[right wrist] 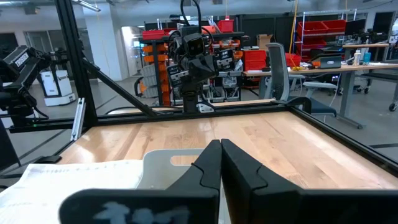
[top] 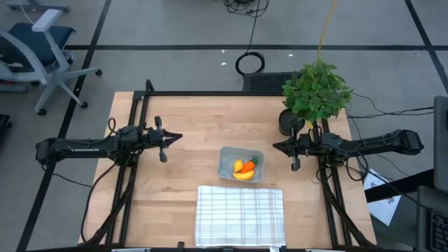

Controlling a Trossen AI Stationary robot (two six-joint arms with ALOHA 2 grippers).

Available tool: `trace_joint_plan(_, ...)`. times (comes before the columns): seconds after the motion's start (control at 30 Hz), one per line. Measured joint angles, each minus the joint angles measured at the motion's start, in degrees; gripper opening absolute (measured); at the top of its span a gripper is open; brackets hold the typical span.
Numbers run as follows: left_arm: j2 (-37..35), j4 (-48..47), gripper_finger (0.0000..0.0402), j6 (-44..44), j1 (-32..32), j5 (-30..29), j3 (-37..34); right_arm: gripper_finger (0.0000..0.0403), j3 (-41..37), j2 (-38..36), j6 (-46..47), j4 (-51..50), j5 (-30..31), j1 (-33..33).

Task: Pick and placing Produce into tupperware
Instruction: Return to Home Position

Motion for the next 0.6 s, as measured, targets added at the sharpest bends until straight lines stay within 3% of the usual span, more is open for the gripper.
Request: trace_joint_plan(0.6, -0.01, 0.0, 0.0004, 0.0, 0.0, -0.01, 0.0, 0.0, -0.01, 0.01, 0.01, 0.01, 0.01, -0.01)
